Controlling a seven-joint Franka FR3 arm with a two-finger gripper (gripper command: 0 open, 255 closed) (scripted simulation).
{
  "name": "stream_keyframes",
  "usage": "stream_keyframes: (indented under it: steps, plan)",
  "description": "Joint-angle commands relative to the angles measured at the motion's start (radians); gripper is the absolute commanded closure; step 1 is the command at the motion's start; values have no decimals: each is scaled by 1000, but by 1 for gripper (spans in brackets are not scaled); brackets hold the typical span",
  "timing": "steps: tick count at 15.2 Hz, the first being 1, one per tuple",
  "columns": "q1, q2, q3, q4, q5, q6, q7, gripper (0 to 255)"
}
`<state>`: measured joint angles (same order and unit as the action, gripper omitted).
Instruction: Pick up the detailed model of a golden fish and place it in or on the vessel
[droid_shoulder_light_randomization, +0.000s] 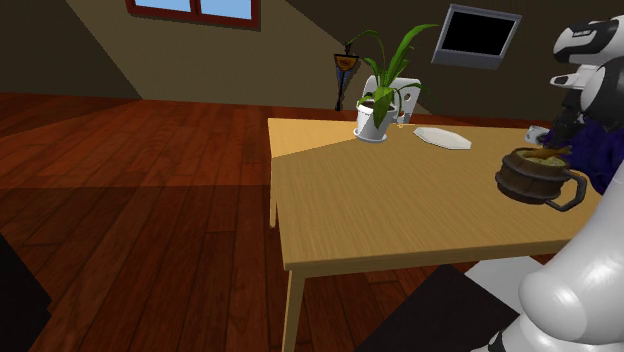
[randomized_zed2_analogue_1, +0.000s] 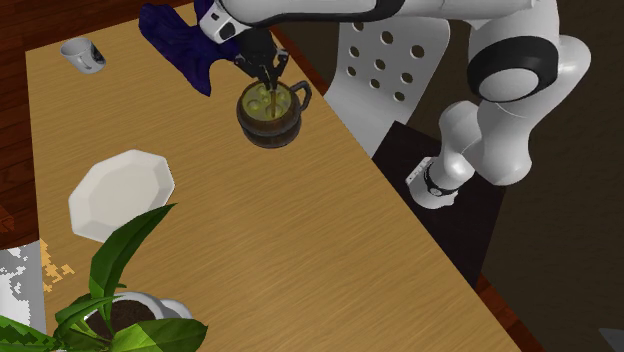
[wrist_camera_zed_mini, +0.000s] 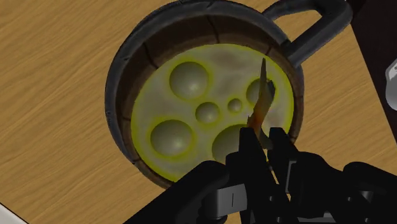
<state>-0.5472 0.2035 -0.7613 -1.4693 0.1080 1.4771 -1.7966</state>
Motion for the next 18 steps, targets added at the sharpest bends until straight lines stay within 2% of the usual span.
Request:
stream_keyframes:
  steps: [1, 6, 11, 12, 14, 15, 16, 17, 18]
  plan:
    - [7, -9, 2, -41, -5, 30, 2, 255]
    - [18, -20, 4, -127, -11, 107, 7, 255]
    - [17, -21, 3, -123, -11, 107, 6, 255]
    - [17, -21, 3, -123, -11, 107, 6, 0]
    - [106, -202, 10, -290, -86, 273, 265, 0]
    - [134, -287, 29, -367, -137, 355, 403, 0]
    - [148, -362, 60, -437, -192, 435, 543, 0]
    - [139, -398, 91, -474, -220, 479, 621, 0]
    - [131, -393, 96, -484, -216, 492, 618, 0]
